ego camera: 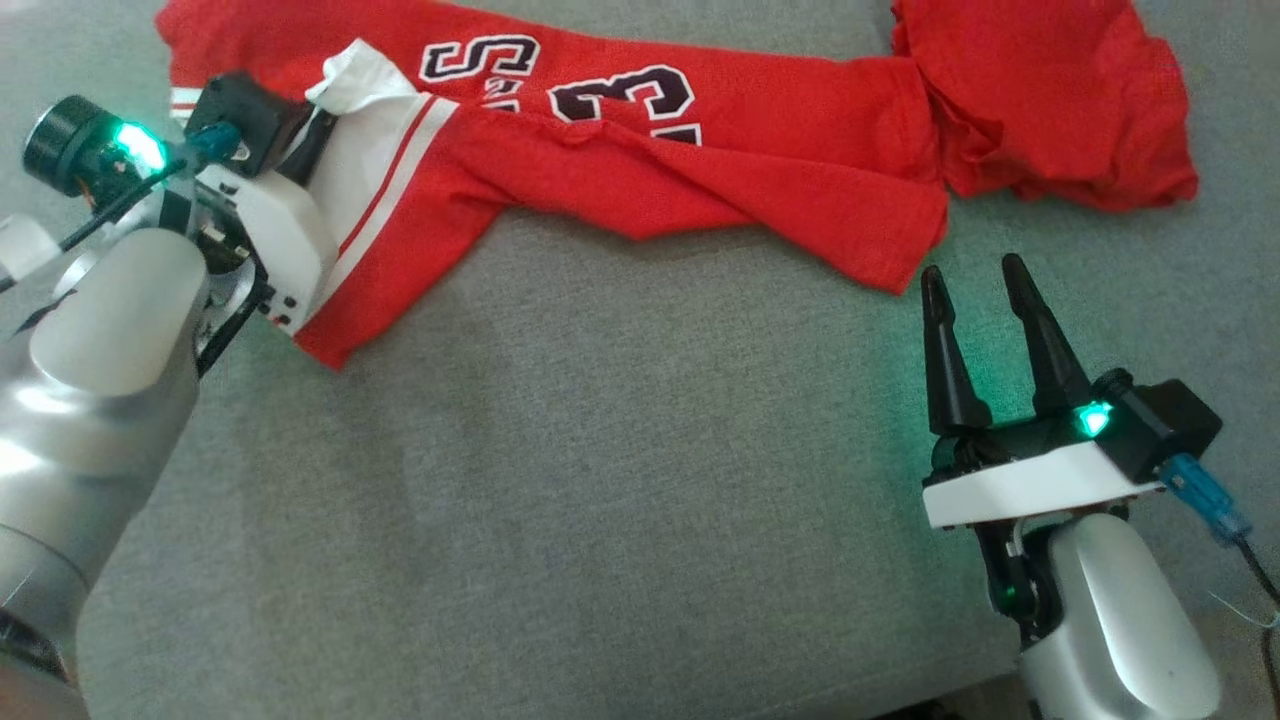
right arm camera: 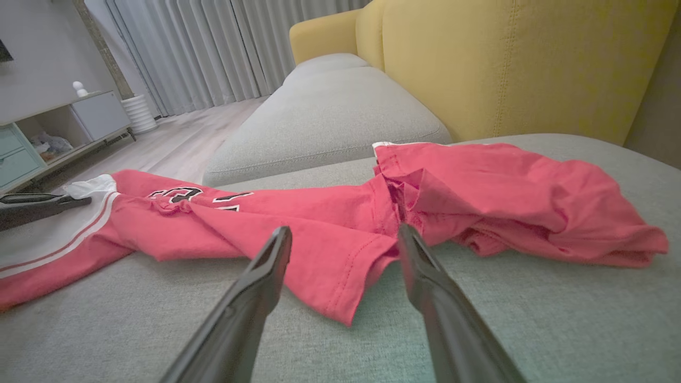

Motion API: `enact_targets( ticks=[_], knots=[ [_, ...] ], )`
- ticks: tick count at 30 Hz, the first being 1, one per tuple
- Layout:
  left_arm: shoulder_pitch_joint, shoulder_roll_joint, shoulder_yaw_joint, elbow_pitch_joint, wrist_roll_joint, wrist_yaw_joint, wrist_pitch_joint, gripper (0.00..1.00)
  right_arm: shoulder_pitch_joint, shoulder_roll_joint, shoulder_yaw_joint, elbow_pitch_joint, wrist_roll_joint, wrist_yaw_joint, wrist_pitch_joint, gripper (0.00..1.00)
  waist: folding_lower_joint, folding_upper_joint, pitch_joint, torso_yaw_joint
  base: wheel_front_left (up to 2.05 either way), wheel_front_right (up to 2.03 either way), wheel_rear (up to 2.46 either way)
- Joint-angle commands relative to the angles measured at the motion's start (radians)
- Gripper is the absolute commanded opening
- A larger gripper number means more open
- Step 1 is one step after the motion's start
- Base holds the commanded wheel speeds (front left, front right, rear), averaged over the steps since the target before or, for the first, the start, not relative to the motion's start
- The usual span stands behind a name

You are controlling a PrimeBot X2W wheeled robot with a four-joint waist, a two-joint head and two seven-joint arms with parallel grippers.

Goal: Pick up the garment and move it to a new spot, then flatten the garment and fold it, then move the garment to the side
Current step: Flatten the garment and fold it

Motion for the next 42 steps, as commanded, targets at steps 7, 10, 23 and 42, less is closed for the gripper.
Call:
enact_targets(
  ticks=[7, 10, 23, 42],
  knots=[
    [-0.075, 0.041, 0.001, -0.003, 0.024, 0.005, -0.137, 0.00, 0.006, -0.003, 0.011, -0.011, -0.019, -0.001, -0.011, 1.00, 0.0000, 0.0000, -0.078, 0.053, 0.00, 0.00, 0.00],
    [-0.079, 0.039, -0.013, -0.014, 0.050, 0.019, -0.190, 0.00, 0.017, -0.003, 0.007, -0.001, -0.026, -0.001, -0.011, 1.00, 0.0000, 0.0000, -0.114, 0.083, 0.00, 0.00, 0.00],
    [0.052, 0.102, -0.153, -0.308, 0.186, 0.060, -0.246, 0.00, 0.068, -0.003, -0.034, 0.039, -0.040, -0.001, -0.011, 1.00, 0.0000, 0.0000, -0.242, 0.234, 0.00, 0.00, 0.00],
    [0.398, 0.234, -0.252, -0.690, 0.189, 0.141, -0.001, 1.00, 0.080, -0.003, -0.047, 0.073, -0.035, -0.001, -0.011, 1.00, 0.0000, 0.0000, -0.300, 0.316, 0.00, 0.00, 0.00]
  ],
)
